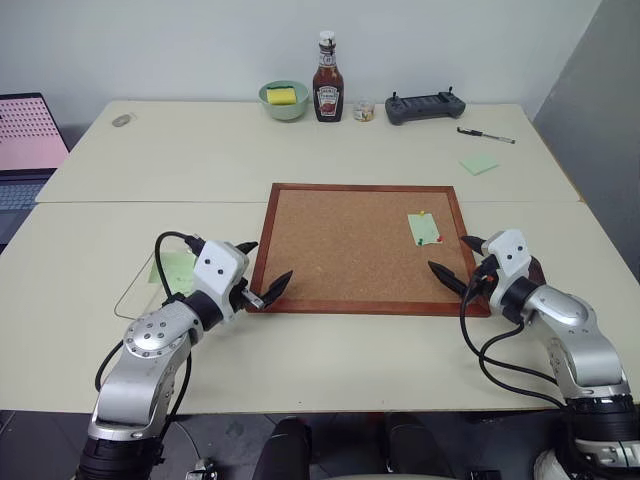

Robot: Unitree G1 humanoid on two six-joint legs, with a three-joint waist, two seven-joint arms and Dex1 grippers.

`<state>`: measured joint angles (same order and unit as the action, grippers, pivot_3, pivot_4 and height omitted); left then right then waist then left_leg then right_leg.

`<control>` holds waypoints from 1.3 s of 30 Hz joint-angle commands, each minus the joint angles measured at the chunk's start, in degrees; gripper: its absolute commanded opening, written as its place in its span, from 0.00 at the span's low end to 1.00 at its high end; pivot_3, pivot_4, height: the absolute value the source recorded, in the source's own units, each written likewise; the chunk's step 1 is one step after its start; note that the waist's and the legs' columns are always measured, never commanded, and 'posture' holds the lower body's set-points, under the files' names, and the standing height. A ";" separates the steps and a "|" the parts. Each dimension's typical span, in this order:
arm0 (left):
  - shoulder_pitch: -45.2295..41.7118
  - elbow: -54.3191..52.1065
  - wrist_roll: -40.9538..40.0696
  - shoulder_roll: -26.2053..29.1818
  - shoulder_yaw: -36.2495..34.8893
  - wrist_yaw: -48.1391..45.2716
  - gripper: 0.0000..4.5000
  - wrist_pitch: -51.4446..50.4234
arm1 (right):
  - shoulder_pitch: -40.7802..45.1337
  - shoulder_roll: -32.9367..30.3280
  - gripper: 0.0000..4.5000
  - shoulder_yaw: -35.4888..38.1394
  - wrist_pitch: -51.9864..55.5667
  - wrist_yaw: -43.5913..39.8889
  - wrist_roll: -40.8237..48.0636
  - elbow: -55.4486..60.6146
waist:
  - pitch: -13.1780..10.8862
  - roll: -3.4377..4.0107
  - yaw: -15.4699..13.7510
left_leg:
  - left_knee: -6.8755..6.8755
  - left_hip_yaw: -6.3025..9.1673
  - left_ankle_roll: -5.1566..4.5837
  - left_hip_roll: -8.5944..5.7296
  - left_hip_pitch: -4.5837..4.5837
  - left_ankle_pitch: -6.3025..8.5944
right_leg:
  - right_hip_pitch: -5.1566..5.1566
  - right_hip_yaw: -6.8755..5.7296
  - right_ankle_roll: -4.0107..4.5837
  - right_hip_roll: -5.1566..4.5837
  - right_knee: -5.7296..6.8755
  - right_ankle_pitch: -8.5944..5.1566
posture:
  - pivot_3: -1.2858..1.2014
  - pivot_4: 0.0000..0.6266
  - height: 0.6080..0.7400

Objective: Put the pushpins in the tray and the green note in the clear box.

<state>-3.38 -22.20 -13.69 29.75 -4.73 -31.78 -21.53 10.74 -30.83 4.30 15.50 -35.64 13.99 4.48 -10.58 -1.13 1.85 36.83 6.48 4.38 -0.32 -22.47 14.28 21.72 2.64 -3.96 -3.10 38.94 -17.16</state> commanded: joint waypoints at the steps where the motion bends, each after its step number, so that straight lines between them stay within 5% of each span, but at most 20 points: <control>1: -0.28 -2.40 0.07 0.03 -1.16 0.53 0.99 2.03 | 1.35 -0.17 1.00 0.37 -1.23 -0.26 -0.31 0.39 | 0.00 0.00 0.01 | 0.00 0.00 0.00 0.00 0.00 0.00 | 0.00 0.00 0.00 0.00 0.00 0.00 | 0.52 0.24 1.00; 39: -2.94 -1.99 -3.45 0.55 -1.46 0.25 0.99 -1.96 | 0.22 1.58 1.00 -0.70 -2.31 -0.34 -0.27 2.62 | 0.00 0.00 0.02 | 0.00 0.00 0.00 0.00 0.00 0.00 | 0.00 -0.01 0.00 0.00 0.00 0.00 | 0.52 0.24 1.00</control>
<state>-5.38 -22.36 -15.77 30.15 -4.99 -30.90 -23.62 10.20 -29.52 3.21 14.24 -36.02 13.25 4.77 -10.58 -1.13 1.87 36.83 6.49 4.38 -0.31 -22.47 14.28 21.73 2.64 -3.97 -3.10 38.94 -17.16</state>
